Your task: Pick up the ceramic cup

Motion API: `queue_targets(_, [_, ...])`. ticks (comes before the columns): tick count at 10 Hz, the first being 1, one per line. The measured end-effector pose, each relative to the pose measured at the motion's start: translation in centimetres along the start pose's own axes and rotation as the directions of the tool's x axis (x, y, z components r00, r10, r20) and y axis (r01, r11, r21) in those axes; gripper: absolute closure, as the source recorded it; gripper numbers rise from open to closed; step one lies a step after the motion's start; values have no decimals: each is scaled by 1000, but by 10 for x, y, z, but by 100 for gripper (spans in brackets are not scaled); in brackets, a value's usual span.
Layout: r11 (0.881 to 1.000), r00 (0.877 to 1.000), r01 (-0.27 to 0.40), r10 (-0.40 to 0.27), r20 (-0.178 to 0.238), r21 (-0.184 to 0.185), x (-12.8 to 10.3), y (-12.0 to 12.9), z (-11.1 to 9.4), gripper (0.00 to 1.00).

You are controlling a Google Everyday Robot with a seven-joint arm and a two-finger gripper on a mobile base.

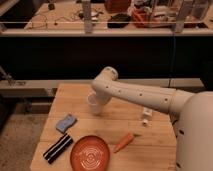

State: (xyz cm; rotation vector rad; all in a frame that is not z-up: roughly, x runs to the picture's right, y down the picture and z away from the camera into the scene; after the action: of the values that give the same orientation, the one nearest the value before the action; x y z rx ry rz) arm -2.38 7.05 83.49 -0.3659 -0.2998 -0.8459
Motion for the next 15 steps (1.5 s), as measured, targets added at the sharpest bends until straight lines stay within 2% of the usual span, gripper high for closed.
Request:
queue_targets(2, [1000,1000,7,-7,0,-1,1,-3,-3,100])
queue_targets(6, [1000,1000,20,-20,0,-1,2,-7,-5,100])
queue_targets(15, [999,998,54,-54,8,-3,2,-23,-24,100])
